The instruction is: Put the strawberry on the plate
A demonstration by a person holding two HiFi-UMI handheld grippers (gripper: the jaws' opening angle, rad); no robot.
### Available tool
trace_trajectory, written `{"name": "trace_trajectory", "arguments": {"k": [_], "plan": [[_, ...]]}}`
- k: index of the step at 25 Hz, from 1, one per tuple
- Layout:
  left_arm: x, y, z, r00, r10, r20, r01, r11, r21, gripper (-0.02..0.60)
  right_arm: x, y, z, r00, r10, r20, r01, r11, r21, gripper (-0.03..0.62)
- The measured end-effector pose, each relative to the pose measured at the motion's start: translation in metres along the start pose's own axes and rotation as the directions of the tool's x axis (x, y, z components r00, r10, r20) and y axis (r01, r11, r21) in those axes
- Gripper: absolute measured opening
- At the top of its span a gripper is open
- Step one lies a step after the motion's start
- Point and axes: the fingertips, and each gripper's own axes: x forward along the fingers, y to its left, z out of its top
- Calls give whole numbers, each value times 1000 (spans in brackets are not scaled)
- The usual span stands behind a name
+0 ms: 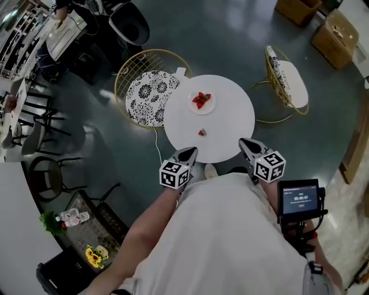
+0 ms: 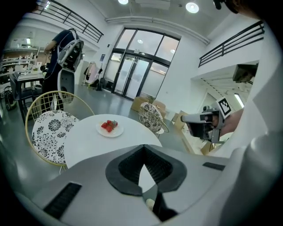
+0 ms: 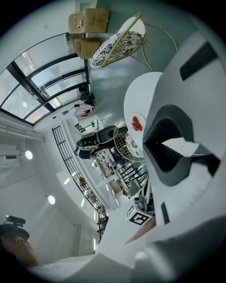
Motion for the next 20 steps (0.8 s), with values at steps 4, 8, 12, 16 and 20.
{"name": "trace_trajectory", "arguments": {"k": [4, 8, 12, 16, 20], "plan": [[4, -2, 2, 1000, -30, -8, 30, 999, 38, 5, 0, -4, 2, 1000, -24, 3, 24, 1000, 13, 5], [7, -1, 6, 1000, -11, 0, 11, 999, 50, 5, 1, -2, 5, 1000, -27, 5, 27, 999, 20, 5], [6, -1, 5, 1000, 9, -14, -7, 996, 94, 5, 3, 5, 3, 1000, -12, -9, 12, 1000, 20, 5], [16, 2, 4, 998, -4, -55, 11, 991, 130, 5, 12, 1, 6, 1000, 9, -28, -9, 1000, 16, 5], [45, 14, 4, 993, 16, -117, 3, 987, 160, 5, 27, -24, 10, 998, 30, -56, -29, 999, 20, 5]]}}
